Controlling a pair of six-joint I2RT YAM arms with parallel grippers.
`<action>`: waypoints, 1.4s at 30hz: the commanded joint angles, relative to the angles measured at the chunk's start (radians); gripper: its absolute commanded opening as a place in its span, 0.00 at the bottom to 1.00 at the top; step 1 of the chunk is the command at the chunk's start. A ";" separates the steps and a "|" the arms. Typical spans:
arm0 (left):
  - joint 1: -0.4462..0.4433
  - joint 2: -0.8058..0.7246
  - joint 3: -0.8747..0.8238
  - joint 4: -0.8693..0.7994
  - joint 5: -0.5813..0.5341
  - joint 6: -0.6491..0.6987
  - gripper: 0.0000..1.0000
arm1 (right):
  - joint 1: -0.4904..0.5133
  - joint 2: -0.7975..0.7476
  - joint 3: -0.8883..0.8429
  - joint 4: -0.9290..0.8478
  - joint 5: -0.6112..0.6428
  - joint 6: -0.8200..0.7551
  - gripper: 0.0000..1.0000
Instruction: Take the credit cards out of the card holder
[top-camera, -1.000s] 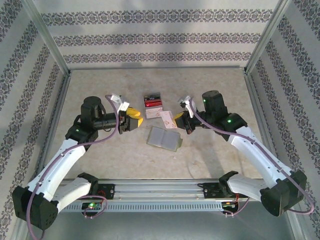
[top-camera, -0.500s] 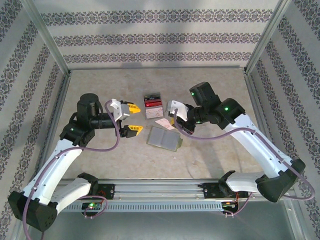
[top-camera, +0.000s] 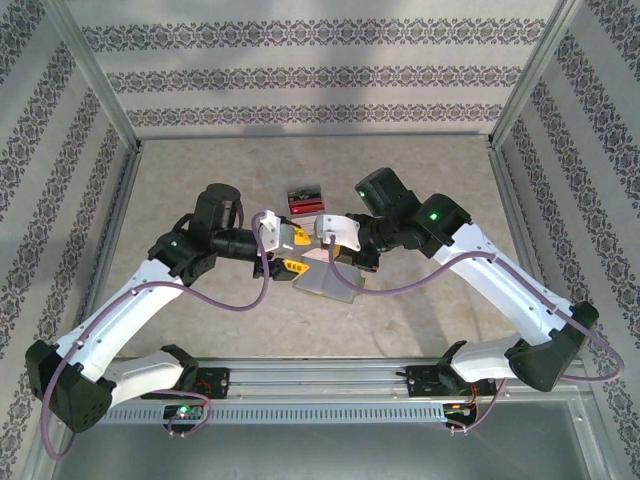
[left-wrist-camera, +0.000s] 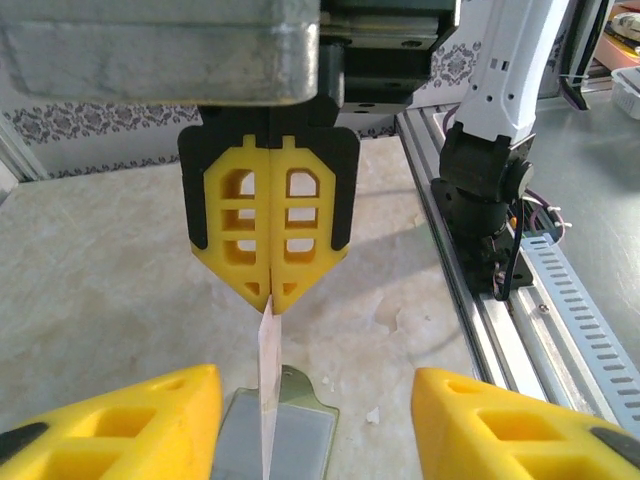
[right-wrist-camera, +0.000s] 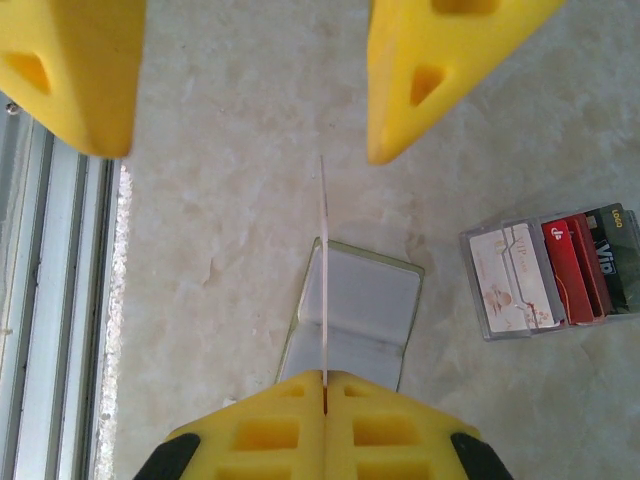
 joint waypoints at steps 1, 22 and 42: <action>-0.027 0.015 -0.005 0.027 -0.027 0.024 0.47 | 0.016 0.005 0.026 -0.001 -0.025 -0.012 0.00; -0.066 -0.009 -0.114 0.231 -0.097 -0.046 0.00 | -0.050 -0.047 -0.014 0.033 -0.168 0.024 0.15; -0.065 -0.115 -0.465 1.062 -0.144 -0.479 0.00 | -0.151 -0.179 -0.025 0.078 -0.307 0.103 0.98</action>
